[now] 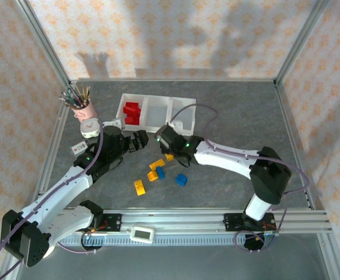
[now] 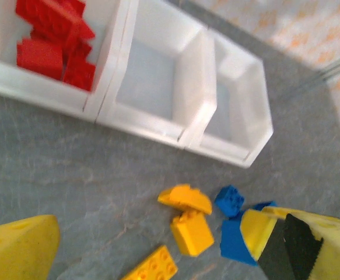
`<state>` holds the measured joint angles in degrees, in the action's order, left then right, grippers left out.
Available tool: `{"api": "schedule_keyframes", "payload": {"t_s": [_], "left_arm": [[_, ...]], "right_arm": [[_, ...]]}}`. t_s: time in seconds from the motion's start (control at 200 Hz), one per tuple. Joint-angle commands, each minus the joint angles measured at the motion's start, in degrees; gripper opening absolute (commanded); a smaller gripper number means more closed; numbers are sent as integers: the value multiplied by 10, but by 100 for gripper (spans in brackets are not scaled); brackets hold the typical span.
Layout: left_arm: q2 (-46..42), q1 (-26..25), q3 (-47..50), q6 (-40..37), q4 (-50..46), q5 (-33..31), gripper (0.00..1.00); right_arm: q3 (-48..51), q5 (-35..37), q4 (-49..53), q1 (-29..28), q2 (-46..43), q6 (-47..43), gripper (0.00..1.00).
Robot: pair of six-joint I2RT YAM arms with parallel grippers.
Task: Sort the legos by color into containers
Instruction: Pick up the lego from the bottom-center of the table, then place the lego in the container, then pick up the lego from the bottom-center of the table.
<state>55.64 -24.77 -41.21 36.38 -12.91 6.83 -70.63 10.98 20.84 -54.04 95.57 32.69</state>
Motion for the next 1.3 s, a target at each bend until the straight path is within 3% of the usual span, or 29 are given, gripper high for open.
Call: {"api": "schedule_keyframes", "payload": {"t_s": [0.0, 0.39, 0.495, 0.661, 0.881, 1.101, 1.296], "left_arm": [[16, 21, -35, -16, 4, -15, 99], [78, 72, -64, -20, 25, 1, 99], [90, 74, -65, -19, 35, 8, 99], [95, 75, -66, -18, 38, 17, 99], [82, 74, -60, -16, 36, 40, 99], [40, 62, -25, -10, 28, 63, 99], [9, 17, 4, 0, 18, 60, 99]], "right_arm": [[-57, 24, -20, 30, 21, -68, 29], [-302, -8, -48, 128, 255, -153, 32], [-358, -5, -43, 133, 301, -177, 39], [-401, -9, -18, 133, 308, -190, 63], [-352, -39, -16, 133, 244, -191, 70], [-175, -79, -33, 122, 113, -165, 75], [-21, -68, -26, 83, 1, -133, 80]]}}
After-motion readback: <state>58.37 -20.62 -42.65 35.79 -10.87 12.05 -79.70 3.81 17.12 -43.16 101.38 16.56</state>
